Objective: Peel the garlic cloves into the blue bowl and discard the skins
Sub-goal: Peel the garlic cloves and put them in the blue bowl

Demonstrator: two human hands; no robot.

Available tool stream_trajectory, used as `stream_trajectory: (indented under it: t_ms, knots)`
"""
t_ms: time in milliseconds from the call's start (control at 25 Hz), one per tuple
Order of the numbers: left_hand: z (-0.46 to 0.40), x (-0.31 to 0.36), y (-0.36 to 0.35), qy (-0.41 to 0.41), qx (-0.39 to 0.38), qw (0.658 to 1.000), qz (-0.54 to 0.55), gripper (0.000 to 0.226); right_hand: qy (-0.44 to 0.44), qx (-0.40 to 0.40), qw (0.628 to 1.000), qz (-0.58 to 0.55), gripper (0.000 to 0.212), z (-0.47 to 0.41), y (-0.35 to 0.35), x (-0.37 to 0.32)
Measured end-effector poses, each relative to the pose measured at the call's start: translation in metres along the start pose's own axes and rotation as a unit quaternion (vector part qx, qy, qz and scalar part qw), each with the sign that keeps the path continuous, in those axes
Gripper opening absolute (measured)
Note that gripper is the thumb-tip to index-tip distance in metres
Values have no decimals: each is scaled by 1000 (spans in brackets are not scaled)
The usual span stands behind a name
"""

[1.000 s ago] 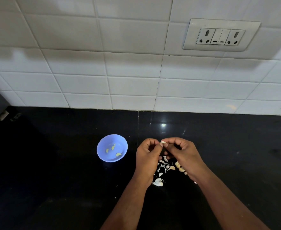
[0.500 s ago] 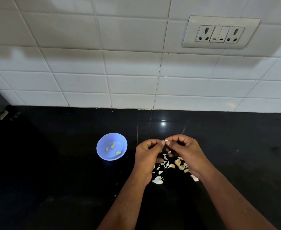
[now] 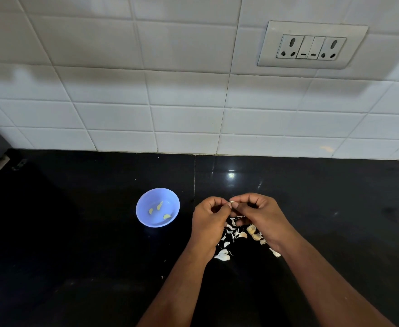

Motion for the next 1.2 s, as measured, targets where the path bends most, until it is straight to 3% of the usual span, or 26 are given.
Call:
stream_trajectory:
  t_ms: [240,440,880,1200]
  knots:
    - [0,1,2,-7,23,1000,19,2,9,28,999,17,10,-4,-1,0]
    - [-3,0,8,3,12,997,74,15,26,17,999,27,15,-5,1,-3]
    - [-2,-4,1,33,-8,998,43,10,94,29,978,184,10,-7,9,-18]
    - [2,7,11,-44,97,990,-91,14,115,9,970,214,14,-3,2,-14]
Point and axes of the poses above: each hand's wrist, its own z-axis away from the middle knuckle, its own y-axis out of the back of the hand, x = y × z, the point moved 9 cm from there along -z, towards the middle knuckle, and after that the axes turned 14 degrees about y, right-handed, at the moved point
